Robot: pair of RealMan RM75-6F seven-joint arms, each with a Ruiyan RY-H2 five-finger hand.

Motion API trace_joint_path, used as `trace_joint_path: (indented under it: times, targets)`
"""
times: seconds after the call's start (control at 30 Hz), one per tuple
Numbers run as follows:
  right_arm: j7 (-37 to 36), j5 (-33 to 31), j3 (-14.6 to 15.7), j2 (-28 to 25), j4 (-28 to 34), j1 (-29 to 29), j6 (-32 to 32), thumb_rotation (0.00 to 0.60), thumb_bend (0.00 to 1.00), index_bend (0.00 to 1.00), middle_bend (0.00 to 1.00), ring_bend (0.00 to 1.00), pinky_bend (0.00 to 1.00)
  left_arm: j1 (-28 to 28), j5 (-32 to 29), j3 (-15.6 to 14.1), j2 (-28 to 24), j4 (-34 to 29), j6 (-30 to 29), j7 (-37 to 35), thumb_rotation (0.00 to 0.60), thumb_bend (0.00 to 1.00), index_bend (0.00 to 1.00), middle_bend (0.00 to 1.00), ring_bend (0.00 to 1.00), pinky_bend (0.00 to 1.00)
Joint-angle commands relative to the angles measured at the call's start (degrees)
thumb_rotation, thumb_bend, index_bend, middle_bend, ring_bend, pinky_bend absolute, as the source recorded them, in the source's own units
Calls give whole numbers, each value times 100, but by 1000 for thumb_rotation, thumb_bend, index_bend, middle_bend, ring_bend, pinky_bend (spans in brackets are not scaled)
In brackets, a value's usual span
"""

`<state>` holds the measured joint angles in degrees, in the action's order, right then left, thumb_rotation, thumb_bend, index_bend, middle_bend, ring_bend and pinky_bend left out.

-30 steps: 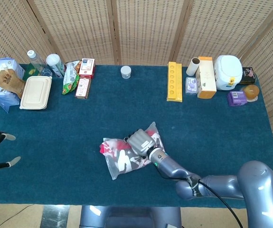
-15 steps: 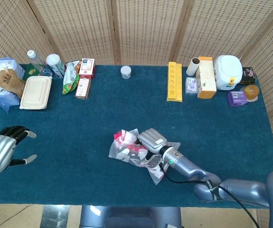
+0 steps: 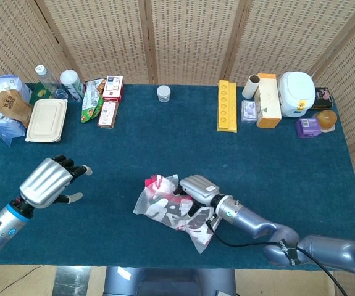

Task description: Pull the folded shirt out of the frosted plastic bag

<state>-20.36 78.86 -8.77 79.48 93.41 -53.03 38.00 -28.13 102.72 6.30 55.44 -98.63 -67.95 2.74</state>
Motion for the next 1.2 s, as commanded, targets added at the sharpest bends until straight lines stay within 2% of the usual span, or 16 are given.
trace_joint_path:
  times: [0.03, 0.2, 0.33, 0.47, 0.63, 1.2]
  targets:
    - [-815, 584, 67, -135, 24, 15, -7, 600, 201, 846, 912, 1000, 987, -204, 78, -10, 101, 96, 197, 24, 562, 120, 413, 793, 673, 643]
    - [-1658, 1093, 222, -180, -35, -34, 153, 600, 202, 846, 912, 1000, 988, -445, 142, -23, 252, 174, 306, -90, 559, 118, 413, 873, 750, 754]
    - [-2090, 1423, 367, -203, -122, -111, 282, 600, 202, 846, 915, 1000, 988, -640, 144, -43, 310, 176, 461, -210, 563, 98, 413, 981, 866, 853]
    - [-2473, 1652, 501, -203, -153, -180, 429, 600, 202, 846, 915, 1000, 989, -850, 61, -59, 340, 63, 707, -365, 560, 93, 413, 1000, 947, 920]
    - [-2807, 1871, 636, -165, -213, -278, 621, 600, 203, 845, 915, 1000, 990, -1115, -62, -88, 413, -105, 973, -812, 559, 92, 413, 1000, 966, 932]
    - [-3575, 2141, 946, -201, -263, -467, 1121, 600, 202, 849, 919, 1000, 993, -1666, -220, -122, 888, -136, 1203, -1545, 561, 93, 413, 1000, 967, 932]
